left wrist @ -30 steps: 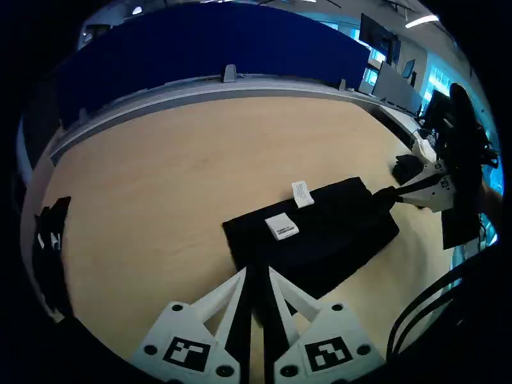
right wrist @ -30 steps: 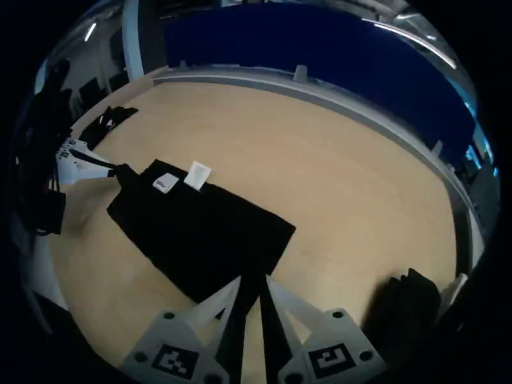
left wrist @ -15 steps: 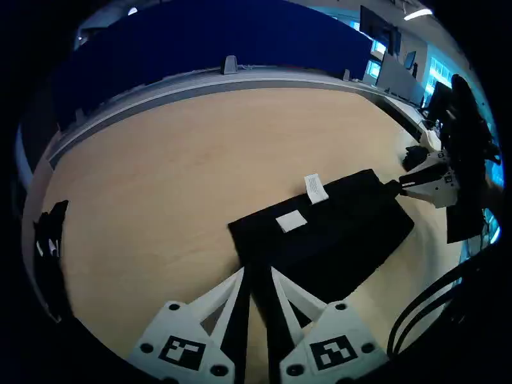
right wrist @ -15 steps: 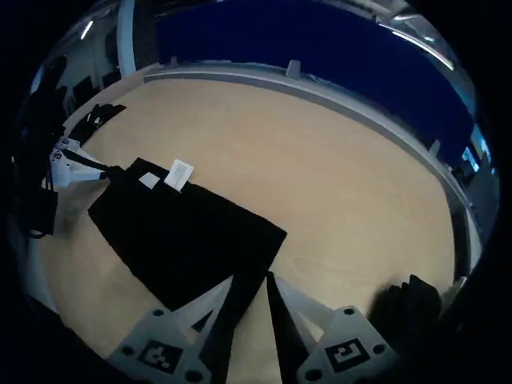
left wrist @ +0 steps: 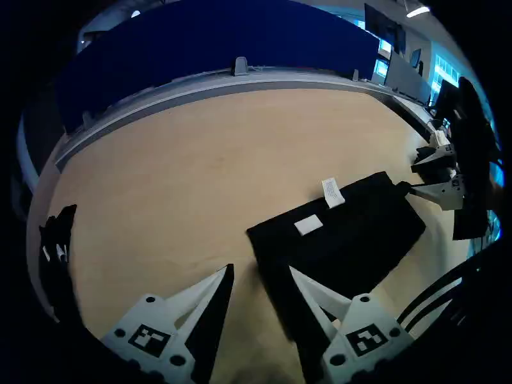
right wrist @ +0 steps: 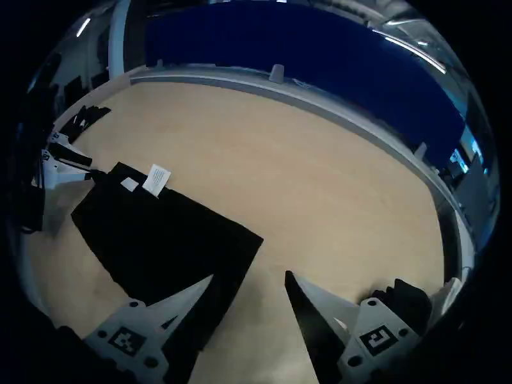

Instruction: Fold towel

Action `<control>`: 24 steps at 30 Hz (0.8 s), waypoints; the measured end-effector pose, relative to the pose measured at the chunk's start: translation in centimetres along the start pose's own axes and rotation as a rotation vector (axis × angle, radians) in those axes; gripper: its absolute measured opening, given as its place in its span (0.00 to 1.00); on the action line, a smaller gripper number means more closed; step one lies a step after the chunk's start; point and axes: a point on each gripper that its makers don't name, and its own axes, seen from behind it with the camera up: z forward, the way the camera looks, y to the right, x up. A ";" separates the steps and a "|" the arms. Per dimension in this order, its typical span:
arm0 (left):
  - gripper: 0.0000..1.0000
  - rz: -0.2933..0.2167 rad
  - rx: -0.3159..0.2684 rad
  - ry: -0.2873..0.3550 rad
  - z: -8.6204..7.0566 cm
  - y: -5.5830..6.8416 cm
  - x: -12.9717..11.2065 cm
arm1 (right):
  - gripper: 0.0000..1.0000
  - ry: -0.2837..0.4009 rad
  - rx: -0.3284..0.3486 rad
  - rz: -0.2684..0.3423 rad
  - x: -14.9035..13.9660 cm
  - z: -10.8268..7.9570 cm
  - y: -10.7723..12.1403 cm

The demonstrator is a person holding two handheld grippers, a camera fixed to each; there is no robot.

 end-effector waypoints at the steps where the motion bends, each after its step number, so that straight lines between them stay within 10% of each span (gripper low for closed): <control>1: 0.61 -0.001 0.003 0.001 0.0 -0.1 0.1 | 0.84 0.002 -0.002 0.001 0.1 0.0 0.1; 7: 0.90 -0.009 0.022 0.009 -0.2 -0.8 0.3 | 0.94 0.020 -0.021 -0.001 0.7 -0.2 0.5; 24: 0.92 -0.070 0.072 0.040 -2.6 -2.8 0.2 | 1.00 0.063 -0.027 -0.008 2.2 -1.8 0.3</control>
